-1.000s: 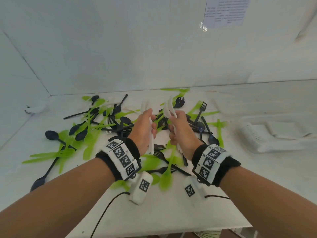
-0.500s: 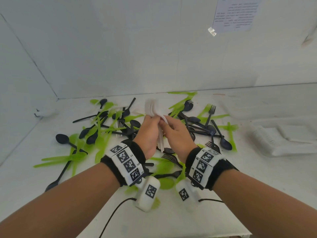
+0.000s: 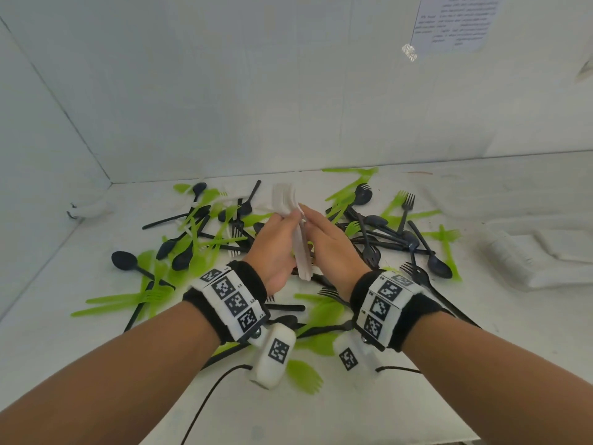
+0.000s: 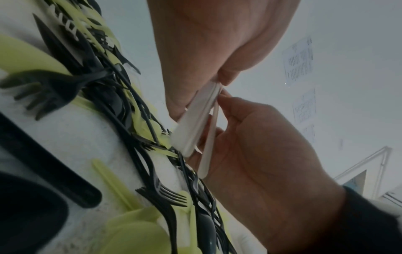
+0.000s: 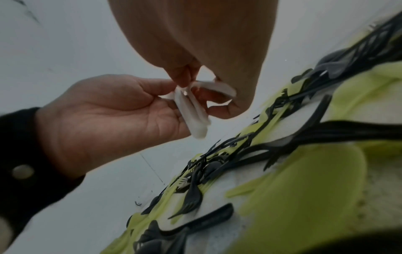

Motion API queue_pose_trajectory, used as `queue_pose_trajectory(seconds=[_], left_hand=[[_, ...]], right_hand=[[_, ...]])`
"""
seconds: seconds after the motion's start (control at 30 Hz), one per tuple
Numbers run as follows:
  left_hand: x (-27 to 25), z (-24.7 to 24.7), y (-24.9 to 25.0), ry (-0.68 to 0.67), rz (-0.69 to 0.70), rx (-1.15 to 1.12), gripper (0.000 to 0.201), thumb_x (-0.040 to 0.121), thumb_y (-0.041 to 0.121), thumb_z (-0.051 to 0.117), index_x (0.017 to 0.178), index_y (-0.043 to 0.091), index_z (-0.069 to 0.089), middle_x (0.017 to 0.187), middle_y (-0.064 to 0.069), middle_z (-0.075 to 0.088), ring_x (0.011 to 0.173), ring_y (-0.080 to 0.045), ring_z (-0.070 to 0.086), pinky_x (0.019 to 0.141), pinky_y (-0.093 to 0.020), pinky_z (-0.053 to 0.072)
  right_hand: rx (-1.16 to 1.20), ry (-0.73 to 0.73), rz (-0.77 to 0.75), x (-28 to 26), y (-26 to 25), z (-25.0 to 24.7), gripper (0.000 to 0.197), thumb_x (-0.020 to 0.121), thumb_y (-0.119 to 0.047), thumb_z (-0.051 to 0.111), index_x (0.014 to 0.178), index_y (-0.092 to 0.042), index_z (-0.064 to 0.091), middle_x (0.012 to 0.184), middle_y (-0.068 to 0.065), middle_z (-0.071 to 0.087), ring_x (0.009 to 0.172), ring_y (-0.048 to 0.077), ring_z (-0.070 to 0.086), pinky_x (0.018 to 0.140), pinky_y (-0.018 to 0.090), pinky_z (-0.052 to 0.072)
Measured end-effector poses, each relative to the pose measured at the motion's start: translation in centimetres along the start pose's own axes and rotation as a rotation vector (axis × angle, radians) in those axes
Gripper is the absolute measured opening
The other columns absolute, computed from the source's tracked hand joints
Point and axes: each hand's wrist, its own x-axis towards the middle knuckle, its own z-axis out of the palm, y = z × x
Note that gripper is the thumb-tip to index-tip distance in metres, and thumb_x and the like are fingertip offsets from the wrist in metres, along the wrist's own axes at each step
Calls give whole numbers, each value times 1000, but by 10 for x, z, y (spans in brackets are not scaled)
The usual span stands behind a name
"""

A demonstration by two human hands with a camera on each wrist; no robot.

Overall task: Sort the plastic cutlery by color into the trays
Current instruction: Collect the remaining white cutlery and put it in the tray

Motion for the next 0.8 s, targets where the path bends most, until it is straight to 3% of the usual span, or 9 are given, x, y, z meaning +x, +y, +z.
queue_pose_trajectory(seconds=[0.13,0.23,0.33,0.4,0.47,0.57,0.63,0.7,0.8], left_hand=[[1,-6,5,-78,-3,39,28,109,30,44,127,13,58,126,-11,69,119,-24,65,100,-50,53],[0,-10,8,-101,41,75,25,108,28,48,115,10,64,108,-10,72,101,-20,70,83,-40,59],[-1,-14,7,-122,76,96,32,107,28,51,121,4,65,107,-13,72,94,-20,70,75,-34,59],[-1,-16,5,-111,99,126,34,107,29,51,123,3,65,111,-15,73,100,-23,70,79,-37,60],[-2,-16,4,-105,105,170,32,108,30,49,124,7,65,116,-14,73,110,-25,70,90,-41,59],[-4,-17,3,-137,97,225,29,110,26,43,128,12,61,121,-12,71,116,-23,67,99,-42,54],[-4,-19,4,-134,101,236,23,110,20,42,119,13,62,118,-14,70,111,-24,68,95,-40,56],[-4,-24,6,-108,105,213,19,109,17,44,106,16,62,109,-14,72,102,-24,69,85,-37,59],[-7,-30,7,-144,57,168,22,109,21,45,119,14,62,112,-8,75,103,-26,72,82,-38,60]], right_hand=[[-90,55,-56,2,5,6,48,103,-20,39,148,-31,52,124,12,69,117,21,63,105,46,49],[-91,81,-102,3,8,6,47,104,-16,40,147,-30,53,120,22,67,116,35,59,101,49,50],[-43,101,-102,1,6,5,43,107,-14,42,146,-27,55,124,1,71,120,15,61,102,27,50],[-1,85,-81,-1,4,8,39,108,-20,45,142,-33,58,130,-21,66,125,-1,58,110,29,46],[26,86,-52,1,7,10,41,107,-24,45,145,-33,55,143,-18,58,132,0,53,114,37,44],[54,111,-15,4,8,12,43,107,-15,45,148,-24,53,140,-7,62,124,2,60,109,33,49],[65,104,-2,3,3,14,42,105,-15,47,146,-24,56,140,-6,63,126,4,60,110,35,48],[79,58,18,0,-3,18,42,105,-15,47,145,-25,56,144,-9,57,127,0,55,108,25,46],[219,-35,71,-5,-14,21,34,107,-20,42,130,-28,66,124,-11,65,118,2,60,92,15,48]])
